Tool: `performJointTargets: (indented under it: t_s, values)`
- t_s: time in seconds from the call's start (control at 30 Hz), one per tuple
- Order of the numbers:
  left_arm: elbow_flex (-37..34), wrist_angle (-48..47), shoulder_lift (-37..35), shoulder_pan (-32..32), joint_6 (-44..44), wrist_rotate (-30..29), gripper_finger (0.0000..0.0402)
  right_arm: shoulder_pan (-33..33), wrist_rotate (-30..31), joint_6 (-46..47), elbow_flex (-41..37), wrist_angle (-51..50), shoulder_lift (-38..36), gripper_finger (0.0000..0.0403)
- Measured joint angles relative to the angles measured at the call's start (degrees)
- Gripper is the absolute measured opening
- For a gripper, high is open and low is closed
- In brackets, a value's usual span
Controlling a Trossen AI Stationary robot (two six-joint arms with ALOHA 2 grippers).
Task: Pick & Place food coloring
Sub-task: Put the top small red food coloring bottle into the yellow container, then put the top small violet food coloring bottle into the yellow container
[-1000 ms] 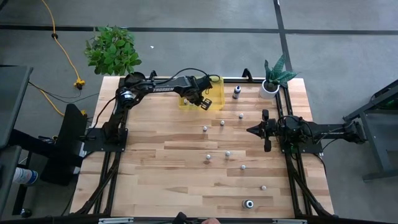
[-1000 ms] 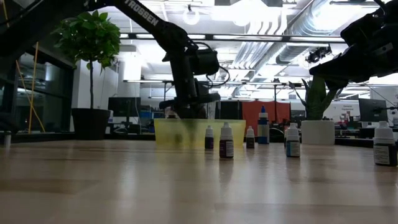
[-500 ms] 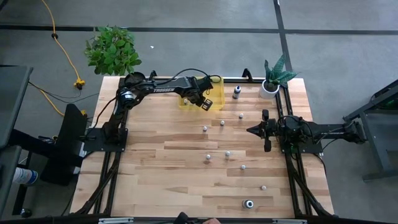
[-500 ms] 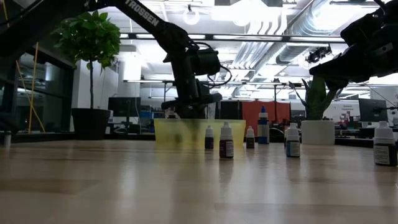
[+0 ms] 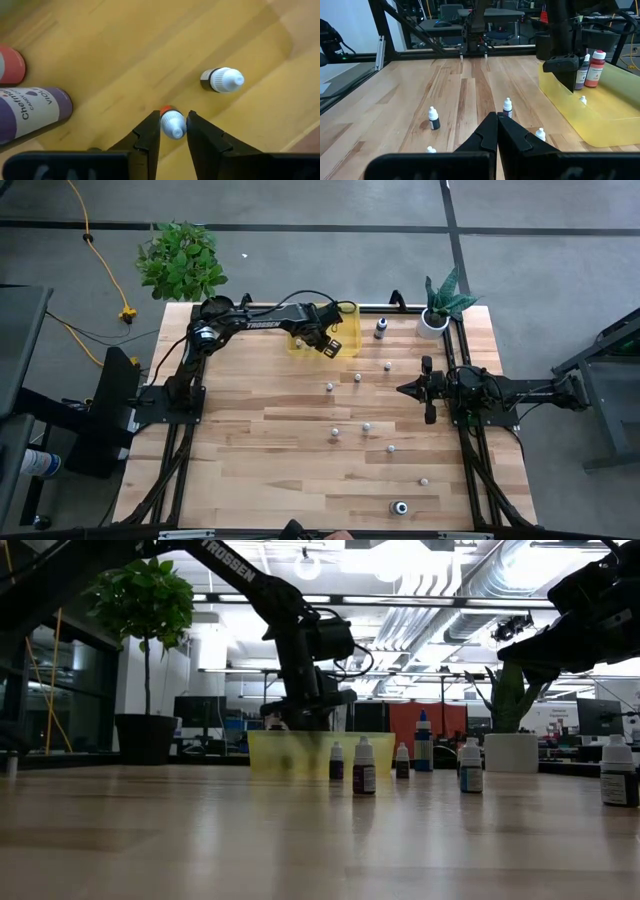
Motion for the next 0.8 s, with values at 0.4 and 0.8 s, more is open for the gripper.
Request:
performJointTargets:
  t_s: [0.4, 0.8]
  values:
    - [0.1, 1.4, -2.8, 0.0, 3.5, -1.0, 0.0090, 0.0, 0.0, 0.0, 0.0, 0.0, 0.0, 0.0000]
    - [0.1, 1.7, -9.1, -1.3, 22.6, 0.9, 0.0090, 0.0, 0.0, 0.0, 0.0, 0.0, 0.0, 0.0000]
